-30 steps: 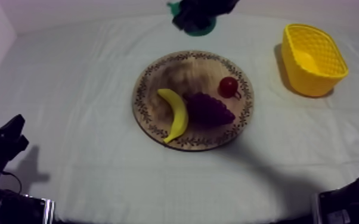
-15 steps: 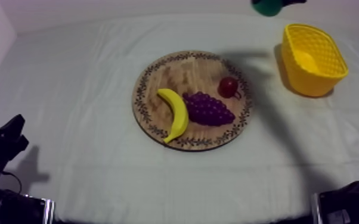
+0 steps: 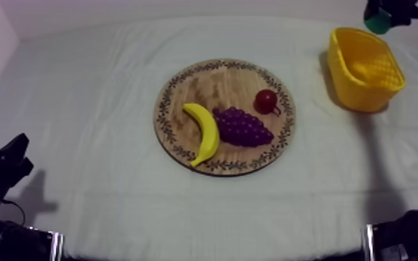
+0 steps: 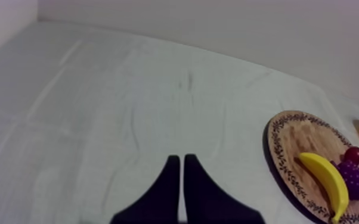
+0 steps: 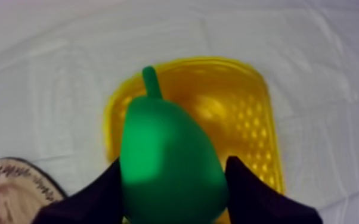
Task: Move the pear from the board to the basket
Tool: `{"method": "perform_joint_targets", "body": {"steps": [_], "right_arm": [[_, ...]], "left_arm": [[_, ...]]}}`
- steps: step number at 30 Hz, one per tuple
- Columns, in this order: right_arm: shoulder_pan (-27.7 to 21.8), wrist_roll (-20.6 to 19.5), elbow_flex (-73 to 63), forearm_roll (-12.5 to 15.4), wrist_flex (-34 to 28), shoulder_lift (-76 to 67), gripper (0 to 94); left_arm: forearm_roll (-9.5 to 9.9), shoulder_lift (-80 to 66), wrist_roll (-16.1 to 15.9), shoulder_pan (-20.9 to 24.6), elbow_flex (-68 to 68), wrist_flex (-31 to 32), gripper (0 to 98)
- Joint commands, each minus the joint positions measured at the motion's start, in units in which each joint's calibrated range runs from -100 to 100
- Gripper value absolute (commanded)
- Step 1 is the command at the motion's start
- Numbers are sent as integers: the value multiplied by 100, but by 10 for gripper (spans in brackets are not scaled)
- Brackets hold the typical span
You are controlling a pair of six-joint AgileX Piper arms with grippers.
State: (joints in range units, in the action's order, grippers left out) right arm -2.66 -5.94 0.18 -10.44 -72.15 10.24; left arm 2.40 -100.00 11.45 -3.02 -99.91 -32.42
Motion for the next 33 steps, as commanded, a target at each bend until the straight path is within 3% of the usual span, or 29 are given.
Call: {"method": "perform_joint_targets", "body": {"steps": [1, 13, 18, 24, 27, 33], "right_arm": [[-110, 23, 54, 5, 110, 139, 289], [-134, 78, 526, -102, 745, 996, 317], [-95, 121, 634, -108, 823, 1190, 396], [-132, 311, 683, 199, 726, 1218, 592], [-166, 643, 642, 457, 589, 1173, 710], [-189, 993, 734, 575, 625, 960, 654]], "left_arm": [[2, 0, 0, 2, 2, 0, 1], [2, 0, 0, 2, 2, 0, 1], [2, 0, 0, 2, 2, 0, 1], [2, 0, 0, 2, 2, 0, 1], [2, 0, 0, 2, 2, 0, 1], [2, 0, 0, 2, 2, 0, 1]]}}
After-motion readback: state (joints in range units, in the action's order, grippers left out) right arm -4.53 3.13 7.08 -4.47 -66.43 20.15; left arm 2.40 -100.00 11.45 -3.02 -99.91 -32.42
